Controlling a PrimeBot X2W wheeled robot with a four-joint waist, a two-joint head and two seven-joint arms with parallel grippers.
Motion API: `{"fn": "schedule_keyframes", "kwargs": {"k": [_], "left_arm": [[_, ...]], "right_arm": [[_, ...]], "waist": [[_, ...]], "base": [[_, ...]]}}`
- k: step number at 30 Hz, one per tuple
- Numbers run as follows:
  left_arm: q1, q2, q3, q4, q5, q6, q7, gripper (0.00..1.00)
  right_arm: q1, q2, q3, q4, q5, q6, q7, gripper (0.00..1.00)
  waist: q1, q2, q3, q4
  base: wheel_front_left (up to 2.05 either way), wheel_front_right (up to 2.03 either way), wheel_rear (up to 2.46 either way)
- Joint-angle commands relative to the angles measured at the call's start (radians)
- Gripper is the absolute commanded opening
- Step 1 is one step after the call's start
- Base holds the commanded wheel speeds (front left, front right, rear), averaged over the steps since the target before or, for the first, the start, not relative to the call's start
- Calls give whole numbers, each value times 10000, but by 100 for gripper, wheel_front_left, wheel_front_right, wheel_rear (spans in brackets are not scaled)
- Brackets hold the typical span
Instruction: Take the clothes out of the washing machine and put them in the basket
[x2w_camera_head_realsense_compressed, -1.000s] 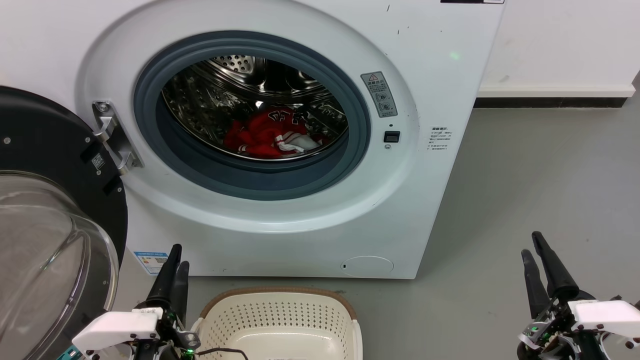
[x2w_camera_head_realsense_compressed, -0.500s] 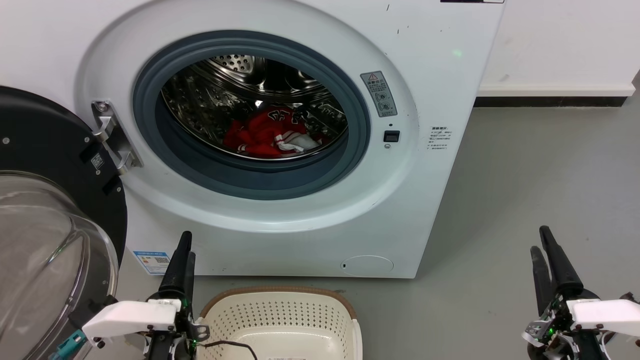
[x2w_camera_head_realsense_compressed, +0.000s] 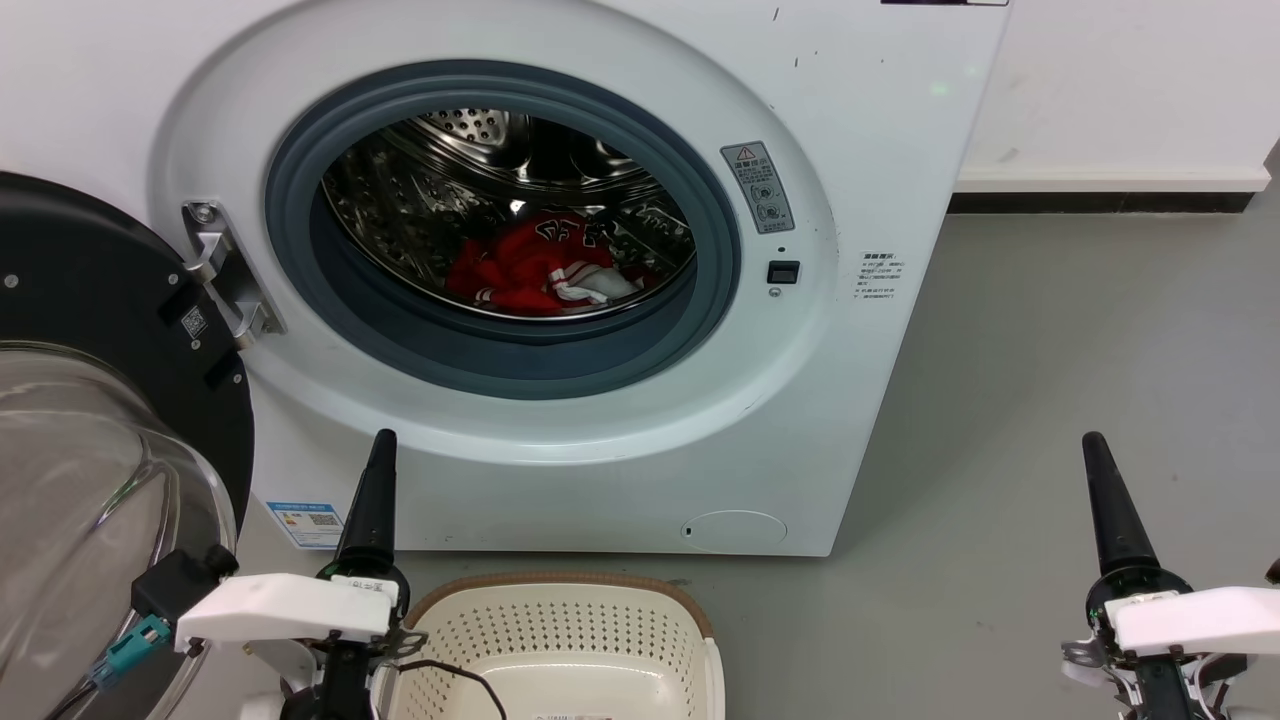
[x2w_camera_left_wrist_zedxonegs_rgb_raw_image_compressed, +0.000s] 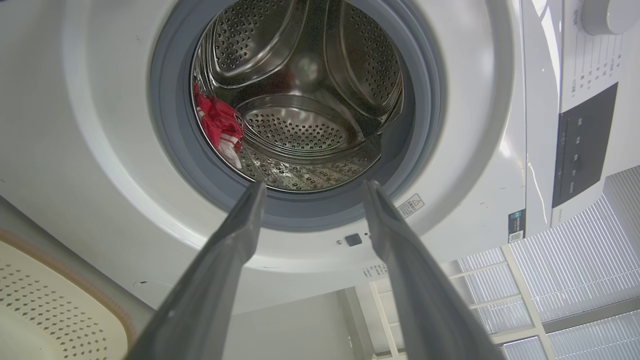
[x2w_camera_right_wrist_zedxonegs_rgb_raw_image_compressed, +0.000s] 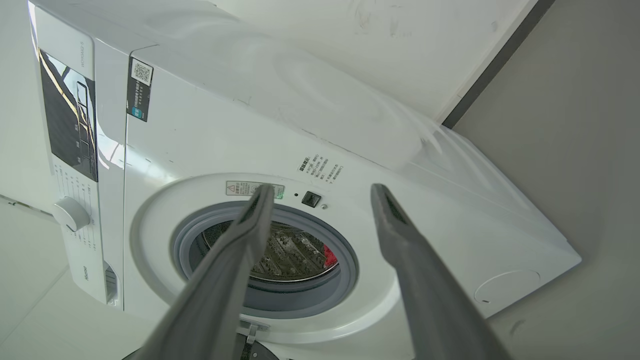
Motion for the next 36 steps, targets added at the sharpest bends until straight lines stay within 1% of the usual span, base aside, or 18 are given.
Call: {"fn": "schedule_keyframes", "kwargs": {"k": [1,15,28,33,36], "left_arm": [[-298,27,-88,-219,463,6,-113,100],[-394,30,-629,-317,3224,286,-605,100],[-569,32,-1020,-137,5331,446,-1003,100],[-584,33,-1075,-65,6064,537,-1148,100],[-604,33,-1092,-40,6346,568,-1197,100]], "right_arm": [[-22,-9,47,-318,-594,2,-129,100],[319,-8,278,-652,-4021,3,-627,100],[453,-7,251,-548,-6304,2,-1024,100],[507,-6,273,-580,-7160,2,-1165,100],[531,-6,278,-593,-7479,2,-1192,100]], "waist": [[0,-1,-3,1],[0,-1,-36,41],[0,-1,-27,67],[0,-1,-21,77],[0,-1,-21,87]], "base": [[0,0,0],[0,0,0],[0,0,0],[0,0,0],[0,0,0]]}}
